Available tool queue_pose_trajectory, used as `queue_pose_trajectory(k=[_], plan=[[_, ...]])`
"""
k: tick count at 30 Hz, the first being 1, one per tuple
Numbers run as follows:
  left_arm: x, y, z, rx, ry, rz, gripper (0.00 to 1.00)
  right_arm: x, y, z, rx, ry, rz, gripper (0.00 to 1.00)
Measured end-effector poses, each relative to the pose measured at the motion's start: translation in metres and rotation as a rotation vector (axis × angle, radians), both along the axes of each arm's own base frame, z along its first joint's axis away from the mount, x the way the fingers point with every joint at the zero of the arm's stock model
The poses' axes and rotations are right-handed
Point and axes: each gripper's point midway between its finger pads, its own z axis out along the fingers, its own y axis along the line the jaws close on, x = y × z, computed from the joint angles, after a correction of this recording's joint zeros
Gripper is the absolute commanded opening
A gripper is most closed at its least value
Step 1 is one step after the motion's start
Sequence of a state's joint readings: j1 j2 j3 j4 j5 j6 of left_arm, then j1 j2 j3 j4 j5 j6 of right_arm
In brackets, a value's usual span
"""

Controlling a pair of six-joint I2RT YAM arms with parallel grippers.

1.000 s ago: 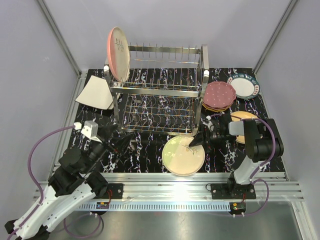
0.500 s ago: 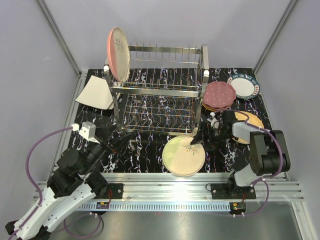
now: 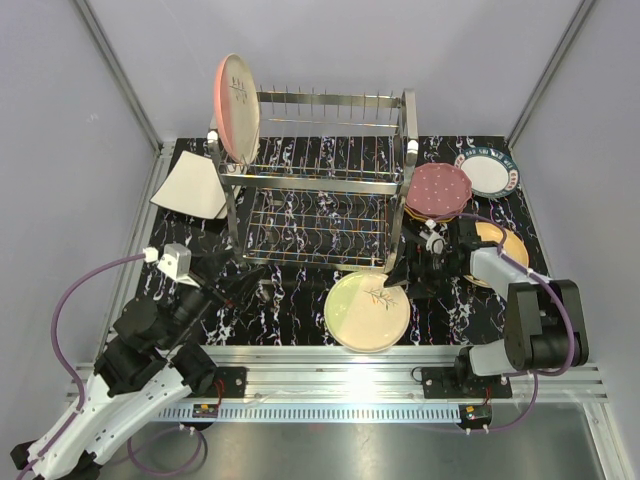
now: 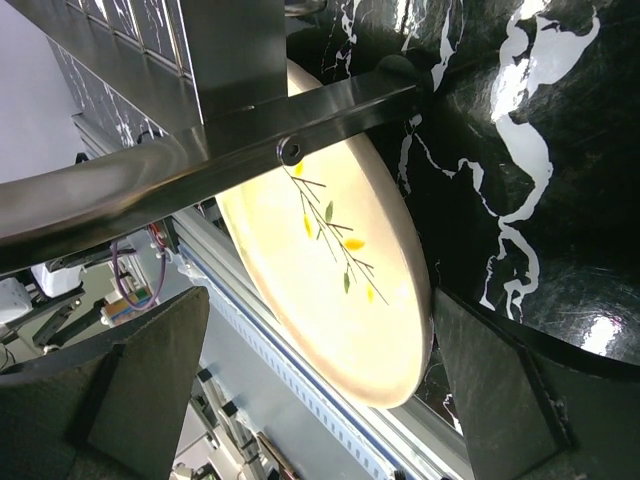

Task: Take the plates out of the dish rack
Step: Place the plate on the table, then grab a plate with the left arm

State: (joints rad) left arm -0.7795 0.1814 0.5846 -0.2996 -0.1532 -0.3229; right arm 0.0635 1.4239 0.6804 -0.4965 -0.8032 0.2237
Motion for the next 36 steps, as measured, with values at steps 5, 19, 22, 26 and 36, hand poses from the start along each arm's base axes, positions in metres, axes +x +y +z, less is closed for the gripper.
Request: queue_pose_trajectory(k=[5,19,22,26,36], plan=[[-0.001,0.001,0.001,-0.005,-0.004,0.000,0.99,0.001,-0.002,0.000,-0.013,0.001,-0.010,1.00],[-0.003,0.004,-0.001,-0.012,0.008,0.004,0.99,0.011,-0.009,0.017,-0.018,-0.080,-0.064,1.00],[-0.002,0.007,-0.003,-0.007,0.020,0.021,0.99,0.025,-0.028,0.034,-0.013,-0.156,-0.141,1.00],[0.001,0.014,-0.003,0.007,0.039,0.063,0.99,0.049,-0.058,0.056,-0.031,-0.241,-0.231,1.00],[0.018,0.030,0.037,0.067,0.085,0.199,0.99,0.075,-0.080,0.106,-0.157,-0.507,-0.136,1.00]])
